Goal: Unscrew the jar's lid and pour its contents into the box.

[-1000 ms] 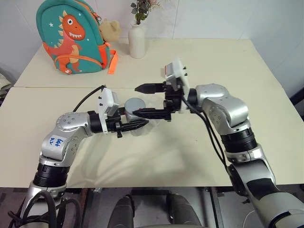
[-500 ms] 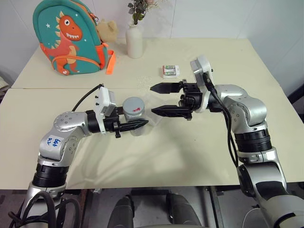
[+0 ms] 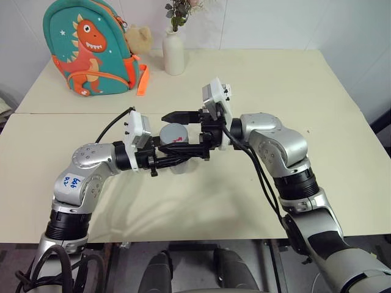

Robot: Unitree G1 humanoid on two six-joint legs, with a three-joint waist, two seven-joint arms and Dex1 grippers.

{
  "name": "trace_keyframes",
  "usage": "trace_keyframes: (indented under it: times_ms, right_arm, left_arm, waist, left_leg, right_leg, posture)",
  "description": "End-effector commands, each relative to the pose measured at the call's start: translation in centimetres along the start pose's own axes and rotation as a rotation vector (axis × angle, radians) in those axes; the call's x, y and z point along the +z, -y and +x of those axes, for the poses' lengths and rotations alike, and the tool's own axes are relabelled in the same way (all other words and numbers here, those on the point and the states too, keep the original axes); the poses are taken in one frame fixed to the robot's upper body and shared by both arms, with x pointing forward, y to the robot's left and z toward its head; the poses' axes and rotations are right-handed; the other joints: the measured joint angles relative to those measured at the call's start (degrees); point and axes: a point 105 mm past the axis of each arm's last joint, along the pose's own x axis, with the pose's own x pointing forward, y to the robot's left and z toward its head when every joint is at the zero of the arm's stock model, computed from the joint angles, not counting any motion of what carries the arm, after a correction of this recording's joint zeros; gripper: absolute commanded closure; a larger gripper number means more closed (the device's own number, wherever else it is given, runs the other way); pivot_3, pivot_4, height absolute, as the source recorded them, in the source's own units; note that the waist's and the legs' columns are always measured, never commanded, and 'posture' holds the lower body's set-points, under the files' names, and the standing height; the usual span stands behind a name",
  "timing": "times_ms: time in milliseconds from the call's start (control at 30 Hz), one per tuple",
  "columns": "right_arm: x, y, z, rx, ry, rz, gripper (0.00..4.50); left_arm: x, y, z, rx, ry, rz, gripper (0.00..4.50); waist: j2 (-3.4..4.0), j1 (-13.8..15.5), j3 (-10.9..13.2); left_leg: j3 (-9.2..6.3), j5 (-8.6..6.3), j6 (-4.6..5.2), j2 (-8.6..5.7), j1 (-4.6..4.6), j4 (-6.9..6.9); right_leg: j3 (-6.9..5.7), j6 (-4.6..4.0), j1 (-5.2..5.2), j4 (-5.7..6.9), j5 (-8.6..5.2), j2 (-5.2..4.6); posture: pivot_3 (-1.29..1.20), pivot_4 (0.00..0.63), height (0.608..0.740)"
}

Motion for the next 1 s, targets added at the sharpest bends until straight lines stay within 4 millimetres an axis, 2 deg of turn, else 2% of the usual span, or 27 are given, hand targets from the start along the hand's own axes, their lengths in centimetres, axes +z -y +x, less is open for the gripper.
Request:
trace_keyframes:
  times_ms: [33, 167, 467, 767, 867, 1000]
  right_arm:
    - [1.8, 0.2, 0.2, -0.004, 0.042, -0.06, 0.02]
    - [1.6, 0.8, -0.4, -0.022, 0.033, -0.06, 0.02]
    - [1.6, 2.9, -4.8, -0.099, 0.023, -0.054, 0.02]
    - [0.9, 3.5, -8.3, -0.126, -0.004, -0.021, 0.02]
    - [1.0, 2.6, -8.1, -0.067, -0.003, -0.006, 0.02]
    - [1.4, 1.1, -6.4, 0.011, 0.012, -0.007, 0.02]
  left_arm:
    - [1.3, 0.3, 0.2, -0.02, 0.036, 0.036, 2.51]
    - [1.2, 0.3, 0.2, -0.018, 0.036, 0.034, 2.51]
    - [1.1, 0.3, 0.0, -0.012, 0.034, 0.033, 2.51]
    - [1.1, 0.3, -0.1, -0.013, 0.034, 0.034, 2.51]
    - [1.0, 0.3, -0.2, -0.011, 0.032, 0.032, 2.51]
    - [0.9, 0.3, -0.2, -0.012, 0.028, 0.028, 2.51]
  waist:
    - [0.0, -0.02, 0.0]
    - [0.0, 0.01, 0.0]
    - [0.0, 0.23, 0.0]
    - [0.0, 0.1, 0.0]
    - [0.01, 0.04, 0.01]
    - [0.01, 0.02, 0.01]
  left_leg:
    - [0.0, 0.0, 0.0, 0.0, 0.0, 0.0]
    - [0.0, 0.0, 0.0, 0.0, 0.0, -0.01]
    - [0.0, 0.0, 0.0, 0.0, 0.0, 0.0]
    - [0.0, 0.0, 0.0, 0.0, -0.01, -0.02]
    - [0.01, 0.0, 0.0, 0.0, -0.01, -0.03]
    - [0.0, 0.0, 0.0, 0.0, -0.01, -0.02]
  right_leg:
    - [0.0, 0.0, 0.0, 0.0, 0.0, 0.0]
    - [0.0, 0.0, 0.0, 0.0, 0.0, 0.0]
    - [0.0, 0.0, 0.0, -0.01, 0.0, 0.0]
    - [0.01, 0.0, 0.0, -0.05, 0.0, 0.01]
    - [0.0, 0.01, 0.0, -0.05, 0.0, 0.01]
    - [0.0, 0.01, 0.0, -0.03, -0.01, 0.01]
  posture:
    - [0.0, 0.15, 0.74]
    - [0.0, 0.15, 0.74]
    - [0.0, 0.15, 0.74]
    - [0.0, 0.15, 0.74]
    - [0.0, 0.15, 0.74]
    - [0.0, 0.15, 0.74]
